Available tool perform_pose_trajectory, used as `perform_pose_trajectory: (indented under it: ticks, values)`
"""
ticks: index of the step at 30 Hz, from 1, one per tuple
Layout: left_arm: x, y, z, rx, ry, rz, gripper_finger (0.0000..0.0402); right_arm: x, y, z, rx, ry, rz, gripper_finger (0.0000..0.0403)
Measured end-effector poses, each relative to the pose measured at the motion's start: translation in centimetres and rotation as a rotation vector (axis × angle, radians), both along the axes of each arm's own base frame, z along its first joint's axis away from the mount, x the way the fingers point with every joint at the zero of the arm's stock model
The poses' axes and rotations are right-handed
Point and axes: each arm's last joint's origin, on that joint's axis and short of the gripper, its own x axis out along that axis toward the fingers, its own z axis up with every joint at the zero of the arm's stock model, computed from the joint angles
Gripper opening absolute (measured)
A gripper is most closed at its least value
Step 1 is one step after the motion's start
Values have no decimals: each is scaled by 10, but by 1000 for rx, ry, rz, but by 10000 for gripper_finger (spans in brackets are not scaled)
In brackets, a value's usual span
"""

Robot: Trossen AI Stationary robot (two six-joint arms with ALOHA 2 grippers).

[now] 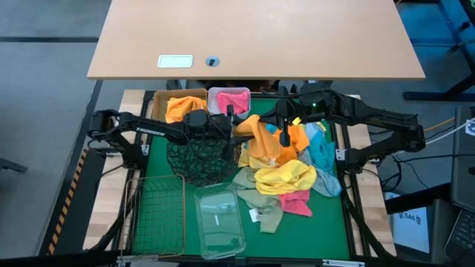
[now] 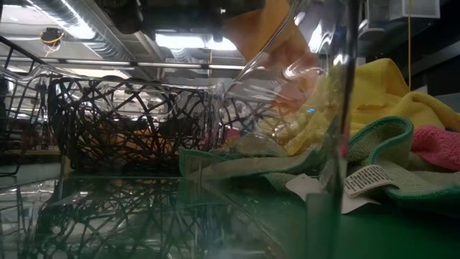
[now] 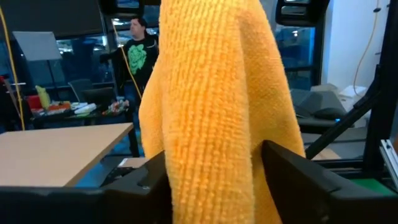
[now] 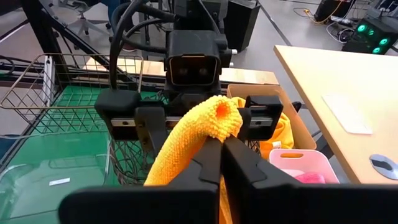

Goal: Sort microfiber towel by color & place in baskets
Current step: Put the orange microfiber towel into the orange bin

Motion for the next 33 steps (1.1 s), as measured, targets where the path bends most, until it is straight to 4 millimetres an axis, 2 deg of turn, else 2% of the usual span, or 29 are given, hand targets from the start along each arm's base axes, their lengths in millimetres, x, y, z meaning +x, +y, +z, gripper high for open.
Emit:
perform_pose_trajectory:
  ticks: [9,12,15,20,23,27,33]
  values:
    - [0,0,0,0,-4,0,76,0,0,0,3,0,-3,29]
    - [0,1,0,-5,-4,1,40,0,0,0,31,0,-13,52]
    - [-1,4,0,-28,-5,7,10,0,0,0,33,0,-30,93]
    - [-3,11,2,-78,-11,16,6,-3,-3,0,-9,10,-127,166]
    - [-9,14,11,-80,-35,26,3,-8,-4,2,-47,22,-182,195]
    - [-21,18,28,-74,-70,43,3,-20,-4,8,-64,10,-221,214]
    - [-49,26,58,-62,-124,83,2,-44,-1,20,-48,-11,-227,214]
